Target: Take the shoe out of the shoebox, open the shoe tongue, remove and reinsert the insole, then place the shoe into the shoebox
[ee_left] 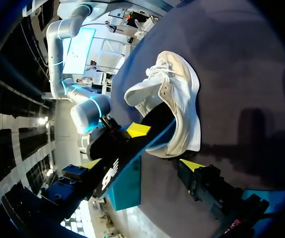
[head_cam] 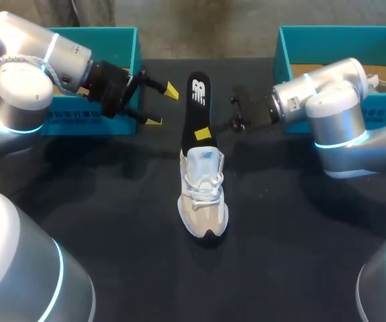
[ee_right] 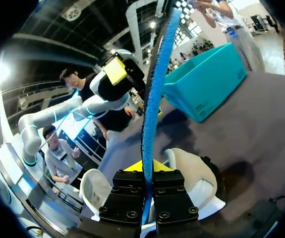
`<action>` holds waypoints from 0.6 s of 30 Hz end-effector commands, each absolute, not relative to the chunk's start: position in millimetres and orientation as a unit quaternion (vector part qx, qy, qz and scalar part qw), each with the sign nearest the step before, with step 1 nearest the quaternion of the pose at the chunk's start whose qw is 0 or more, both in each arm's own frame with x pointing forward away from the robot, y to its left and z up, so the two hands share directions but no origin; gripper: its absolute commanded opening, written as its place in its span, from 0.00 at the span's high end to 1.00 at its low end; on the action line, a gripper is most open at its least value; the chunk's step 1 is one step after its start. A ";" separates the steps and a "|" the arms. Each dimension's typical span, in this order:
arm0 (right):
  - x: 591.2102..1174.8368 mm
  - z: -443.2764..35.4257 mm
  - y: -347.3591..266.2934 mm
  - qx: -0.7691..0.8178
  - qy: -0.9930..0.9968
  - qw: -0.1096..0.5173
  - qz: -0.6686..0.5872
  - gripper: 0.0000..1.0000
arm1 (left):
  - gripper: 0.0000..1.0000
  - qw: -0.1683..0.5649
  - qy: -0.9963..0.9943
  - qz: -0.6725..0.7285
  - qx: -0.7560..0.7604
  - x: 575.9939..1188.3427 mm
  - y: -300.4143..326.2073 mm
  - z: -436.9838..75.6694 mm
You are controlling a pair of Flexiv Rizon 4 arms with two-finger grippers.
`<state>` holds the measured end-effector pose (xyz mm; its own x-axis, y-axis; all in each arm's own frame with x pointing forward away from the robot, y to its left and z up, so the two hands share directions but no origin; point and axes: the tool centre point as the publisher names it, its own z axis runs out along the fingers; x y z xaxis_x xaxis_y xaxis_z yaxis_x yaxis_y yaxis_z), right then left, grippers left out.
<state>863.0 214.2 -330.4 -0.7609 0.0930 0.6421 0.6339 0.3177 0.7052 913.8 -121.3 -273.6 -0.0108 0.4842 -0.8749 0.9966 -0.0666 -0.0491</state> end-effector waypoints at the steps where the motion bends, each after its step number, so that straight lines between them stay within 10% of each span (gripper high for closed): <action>1: 858.6 -334.4 215.1 -0.238 -0.775 0.260 -0.525 1.00 | 0.00 0.332 0.598 -0.385 0.620 913.1 -121.6 -273.7; 18: 839.4 -345.5 217.5 -0.255 -0.769 0.278 -0.516 0.91 | 0.00 0.332 0.598 -0.385 0.620 913.1 -121.6 -273.7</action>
<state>840.8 214.8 -346.4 -0.7158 0.0976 0.6915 0.6784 0.3320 0.6554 913.8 -121.3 -273.6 -0.0108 0.4842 -0.8749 0.9966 -0.0665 -0.0491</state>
